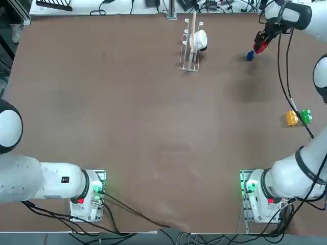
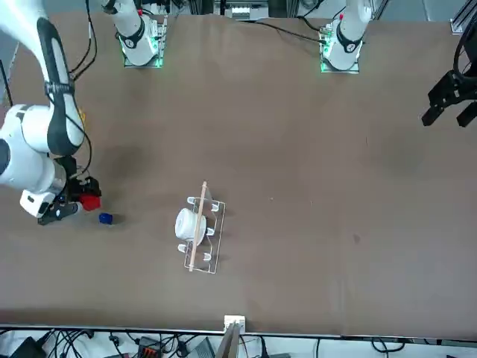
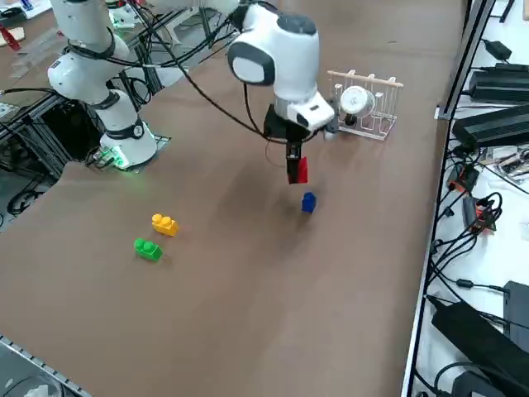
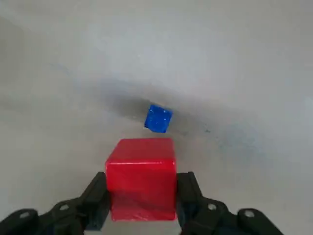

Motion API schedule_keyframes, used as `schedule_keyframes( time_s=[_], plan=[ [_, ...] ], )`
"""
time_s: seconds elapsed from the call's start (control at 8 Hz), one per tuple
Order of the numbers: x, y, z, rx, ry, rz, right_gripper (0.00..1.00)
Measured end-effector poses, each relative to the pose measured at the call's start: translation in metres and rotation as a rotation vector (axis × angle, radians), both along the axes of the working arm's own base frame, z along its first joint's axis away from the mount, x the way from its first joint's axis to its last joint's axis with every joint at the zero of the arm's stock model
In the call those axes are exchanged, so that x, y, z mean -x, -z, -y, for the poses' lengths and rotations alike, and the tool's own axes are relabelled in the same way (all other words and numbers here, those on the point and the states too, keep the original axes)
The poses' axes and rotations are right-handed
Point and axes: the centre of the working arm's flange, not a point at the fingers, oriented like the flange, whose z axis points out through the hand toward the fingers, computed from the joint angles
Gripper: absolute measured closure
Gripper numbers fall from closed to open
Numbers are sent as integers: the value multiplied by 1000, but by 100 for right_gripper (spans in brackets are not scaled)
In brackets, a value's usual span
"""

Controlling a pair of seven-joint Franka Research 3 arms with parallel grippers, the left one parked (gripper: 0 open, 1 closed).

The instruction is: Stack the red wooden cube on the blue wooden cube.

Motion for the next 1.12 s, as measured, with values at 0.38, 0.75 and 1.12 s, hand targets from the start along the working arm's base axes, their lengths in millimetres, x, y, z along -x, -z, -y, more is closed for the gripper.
schedule_keyframes(
  time_s=[0.38, 0.75, 1.12],
  plan=[
    [-11, 11, 5, -2, 12, 40, 30],
    [-20, 17, 6, -32, 37, 46, 30],
    [-20, 35, 5, -61, 53, 25, 30]
  ],
)
